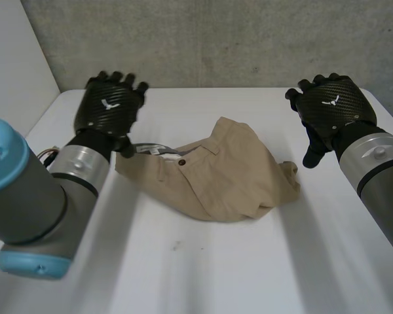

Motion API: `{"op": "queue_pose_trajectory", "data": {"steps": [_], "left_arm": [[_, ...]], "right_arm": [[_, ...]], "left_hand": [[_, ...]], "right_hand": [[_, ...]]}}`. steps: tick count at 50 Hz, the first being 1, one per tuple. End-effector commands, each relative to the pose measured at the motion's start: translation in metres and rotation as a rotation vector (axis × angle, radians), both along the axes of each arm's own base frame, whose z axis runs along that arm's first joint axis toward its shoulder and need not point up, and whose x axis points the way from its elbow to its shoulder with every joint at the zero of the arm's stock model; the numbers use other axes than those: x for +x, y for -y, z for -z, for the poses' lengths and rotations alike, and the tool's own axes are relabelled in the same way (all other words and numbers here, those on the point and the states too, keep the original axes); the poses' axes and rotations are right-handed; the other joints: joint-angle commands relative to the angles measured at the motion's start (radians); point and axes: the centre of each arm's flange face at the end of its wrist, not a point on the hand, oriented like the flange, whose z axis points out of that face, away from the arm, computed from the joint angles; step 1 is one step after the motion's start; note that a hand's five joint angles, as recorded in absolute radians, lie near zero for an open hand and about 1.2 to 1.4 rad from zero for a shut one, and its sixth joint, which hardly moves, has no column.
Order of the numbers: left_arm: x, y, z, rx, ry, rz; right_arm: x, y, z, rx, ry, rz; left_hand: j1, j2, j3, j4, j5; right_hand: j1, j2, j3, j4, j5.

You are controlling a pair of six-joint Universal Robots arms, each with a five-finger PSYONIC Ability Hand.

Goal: Fold the shorts.

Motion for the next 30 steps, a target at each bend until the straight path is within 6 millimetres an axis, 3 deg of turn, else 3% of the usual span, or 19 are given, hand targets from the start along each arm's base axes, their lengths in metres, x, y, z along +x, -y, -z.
{"op": "queue_pose_trajectory", "data": {"steps": [1,4,10,17,24,30], "left_arm": [[0.024,0.029,0.039,0.314,-0.159,-0.077],[0.025,0.035,0.047,0.35,-0.143,-0.084],[0.048,0.074,0.065,0.392,-0.143,-0.18],[0.047,0.103,0.088,0.424,-0.148,-0.164],[0.041,0.108,0.106,0.493,-0.18,-0.073],[0.035,0.107,0.106,0.521,-0.226,-0.016]], "right_arm": [[0.0,0.001,0.003,0.009,-0.005,0.002],[0.0,0.001,0.003,0.009,-0.005,0.002],[0.0,0.001,0.006,0.018,-0.009,0.003],[0.0,0.001,0.011,0.03,-0.014,0.003],[0.0,0.002,0.013,0.034,-0.018,0.003],[0.001,0.004,0.017,0.035,-0.037,0.004]], "left_hand": [[-0.013,0.0,-0.014,-0.007,-0.002],[-0.013,0.0,-0.014,-0.007,-0.002],[0.002,0.015,0.001,0.008,0.012],[0.025,0.039,0.024,0.031,0.036],[0.234,0.247,0.232,0.24,0.244],[0.269,0.282,0.268,0.275,0.279]], "right_hand": [[-0.009,-0.043,-0.038,-0.057,-0.05],[-0.009,-0.043,-0.038,-0.057,-0.05],[-0.009,-0.043,-0.038,-0.057,-0.05],[-0.009,-0.043,-0.038,-0.057,-0.05],[-0.009,-0.043,-0.038,-0.057,-0.05],[-0.009,-0.043,-0.038,-0.057,-0.05]]}}
